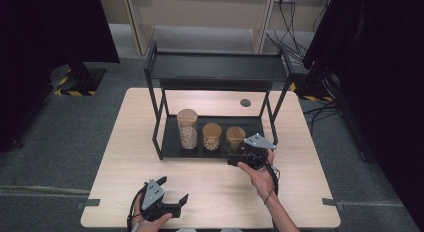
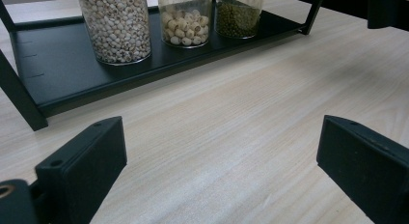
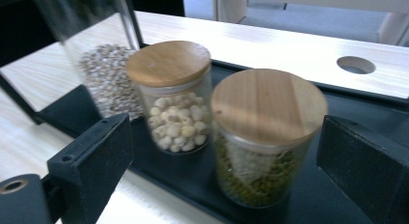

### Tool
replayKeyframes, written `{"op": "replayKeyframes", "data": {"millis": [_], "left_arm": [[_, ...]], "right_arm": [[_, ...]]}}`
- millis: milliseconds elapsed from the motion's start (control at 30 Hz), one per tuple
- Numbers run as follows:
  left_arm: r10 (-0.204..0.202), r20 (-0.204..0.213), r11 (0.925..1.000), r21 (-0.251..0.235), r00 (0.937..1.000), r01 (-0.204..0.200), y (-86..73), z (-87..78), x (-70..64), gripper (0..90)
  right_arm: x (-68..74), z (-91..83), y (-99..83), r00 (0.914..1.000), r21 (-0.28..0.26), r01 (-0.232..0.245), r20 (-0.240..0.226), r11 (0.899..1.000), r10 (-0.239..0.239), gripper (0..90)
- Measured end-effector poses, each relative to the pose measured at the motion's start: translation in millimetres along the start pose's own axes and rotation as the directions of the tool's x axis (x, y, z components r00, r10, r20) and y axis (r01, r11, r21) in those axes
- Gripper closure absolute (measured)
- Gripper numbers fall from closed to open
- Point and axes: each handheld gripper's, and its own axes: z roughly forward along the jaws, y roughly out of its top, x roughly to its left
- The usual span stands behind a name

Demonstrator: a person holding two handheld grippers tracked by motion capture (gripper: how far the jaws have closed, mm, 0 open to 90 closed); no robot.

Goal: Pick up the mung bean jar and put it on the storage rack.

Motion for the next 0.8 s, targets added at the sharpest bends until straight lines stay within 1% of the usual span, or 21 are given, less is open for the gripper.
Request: {"op": "replayKeyframes", "data": {"millis": [333, 433, 800], "left_arm": [[0.0, 0.0, 1.0, 0.001, 1.0, 0.0, 0.0, 0.0, -0.3, 3.0], [0.001, -0.001, 1.0, 0.0, 1.0, -0.001, 0.0, -0.1, -0.5, 3.0], [0.001, -0.001, 1.0, -0.001, 1.0, -0.001, 0.0, -0.4, -0.7, 3.0]], "right_arm": [[3.9, -14.5, -6.6, 0.9991, -0.021, 0.006, -0.042, 1.0, -0.007, 6.0], [5.0, -17.4, -8.7, 0.9984, -0.024, 0.013, -0.054, 1.0, -0.014, 6.0], [9.1, -26.2, -20.0, 0.996, -0.027, 0.013, -0.088, 1.0, -0.016, 6.0]]}}
